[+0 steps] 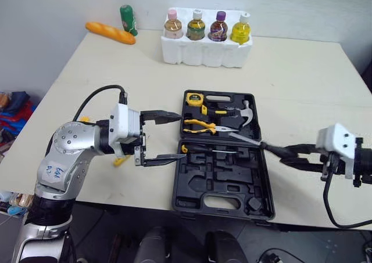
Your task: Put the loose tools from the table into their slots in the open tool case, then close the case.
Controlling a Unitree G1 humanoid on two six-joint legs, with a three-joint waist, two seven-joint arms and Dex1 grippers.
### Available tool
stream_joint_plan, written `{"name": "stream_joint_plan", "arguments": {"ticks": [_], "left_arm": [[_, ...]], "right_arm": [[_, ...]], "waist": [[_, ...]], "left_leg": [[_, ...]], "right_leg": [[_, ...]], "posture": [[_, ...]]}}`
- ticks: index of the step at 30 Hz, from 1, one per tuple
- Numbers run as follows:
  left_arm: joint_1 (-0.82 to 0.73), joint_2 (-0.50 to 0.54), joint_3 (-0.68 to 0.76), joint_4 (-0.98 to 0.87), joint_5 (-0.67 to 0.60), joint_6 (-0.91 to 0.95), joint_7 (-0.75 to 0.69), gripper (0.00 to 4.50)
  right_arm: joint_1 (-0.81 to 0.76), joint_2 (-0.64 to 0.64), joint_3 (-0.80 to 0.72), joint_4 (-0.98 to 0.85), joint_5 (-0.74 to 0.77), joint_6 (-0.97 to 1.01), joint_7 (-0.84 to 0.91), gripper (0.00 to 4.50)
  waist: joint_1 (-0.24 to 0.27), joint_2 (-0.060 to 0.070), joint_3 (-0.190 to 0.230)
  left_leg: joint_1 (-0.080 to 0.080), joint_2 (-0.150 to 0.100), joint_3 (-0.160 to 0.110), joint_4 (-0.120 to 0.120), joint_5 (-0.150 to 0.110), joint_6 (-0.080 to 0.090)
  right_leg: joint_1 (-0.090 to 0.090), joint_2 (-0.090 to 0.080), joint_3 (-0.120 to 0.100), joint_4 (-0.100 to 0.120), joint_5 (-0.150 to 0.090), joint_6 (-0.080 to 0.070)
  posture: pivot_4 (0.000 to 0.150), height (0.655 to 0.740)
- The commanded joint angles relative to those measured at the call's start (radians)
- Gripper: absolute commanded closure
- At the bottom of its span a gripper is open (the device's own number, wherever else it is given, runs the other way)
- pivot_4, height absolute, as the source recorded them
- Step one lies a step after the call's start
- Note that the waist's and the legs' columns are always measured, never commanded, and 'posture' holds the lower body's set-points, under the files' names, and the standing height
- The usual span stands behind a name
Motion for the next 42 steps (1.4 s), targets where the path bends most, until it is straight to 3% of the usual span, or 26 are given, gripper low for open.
{"name": "stream_joint_plan", "arguments": {"ticks": [1, 8, 14, 18, 22, 35, 42], "left_arm": [[0.012, 0.025, 0.023, -0.009, -0.013, 0.003, -0.019, 0.0], [0.058, 0.073, 0.0, -0.031, 0.024, -0.003, -0.054, 0.0], [0.135, 0.108, 0.014, -0.064, 0.032, 0.017, -0.039, 0.0], [0.149, 0.136, 0.022, -0.044, 0.052, 0.002, -0.052, 0.0], [0.165, 0.177, 0.024, -0.026, 0.07, -0.006, -0.077, 0.0], [0.225, 0.183, 0.074, -0.031, 0.078, 0.009, -0.015, 0.0], [0.23, 0.18, 0.073, -0.041, 0.082, 0.025, 0.006, 0.0]], "right_arm": [[-0.096, -0.025, 0.059, -0.118, 0.083, 0.107, 0.019, 3.57], [-0.186, -0.026, 0.215, -0.332, 0.14, 0.313, -0.022, 3.57], [-0.244, -0.003, 0.318, -0.402, 0.067, 0.408, -0.131, 3.57], [-0.233, 0.031, 0.383, -0.376, 0.026, 0.394, -0.157, 3.57], [-0.319, 0.058, 0.427, -0.304, -0.027, 0.358, -0.144, 3.57], [-0.457, 0.068, 0.494, -0.084, -0.2, 0.226, -0.072, 3.57], [-0.458, 0.056, 0.538, -0.036, -0.291, 0.176, -0.021, 3.57]], "waist": [[0.0, 0.0, 0.0], [-0.001, 0.0, 0.0], [-0.002, 0.0, 0.0], [-0.002, 0.0, 0.0], [-0.005, 0.0, 0.0], [-0.006, 0.0, 0.0], [-0.005, 0.0, 0.0]], "left_leg": [[0.0, 0.0, 0.0, 0.001, 0.0, 0.0], [-0.001, 0.0, -0.004, 0.002, 0.0, 0.0], [-0.002, 0.0, -0.004, 0.003, 0.0, 0.0], [-0.002, 0.001, -0.004, 0.002, 0.0, -0.001], [-0.002, 0.0, -0.004, 0.002, -0.001, 0.0], [-0.002, 0.0, -0.001, 0.002, -0.001, 0.0], [-0.002, 0.0, -0.001, 0.002, -0.001, 0.0]], "right_leg": [[0.0, 0.0, 0.0, 0.0, 0.0, 0.0], [0.001, -0.002, 0.001, 0.0, 0.0, -0.001], [0.001, -0.002, 0.001, 0.0, 0.0, -0.001], [0.0, -0.002, 0.001, 0.0, 0.0, -0.001], [0.0, -0.002, 0.001, 0.0, 0.0, -0.001], [-0.001, -0.002, 0.001, 0.001, 0.0, -0.002], [-0.002, -0.002, 0.001, 0.002, 0.0, -0.002]], "posture": [[0.15, 0.74], [0.15, 0.74], [0.15, 0.74], [0.15, 0.74], [0.15, 0.74], [0.15, 0.74], [0.15, 0.74]]}}
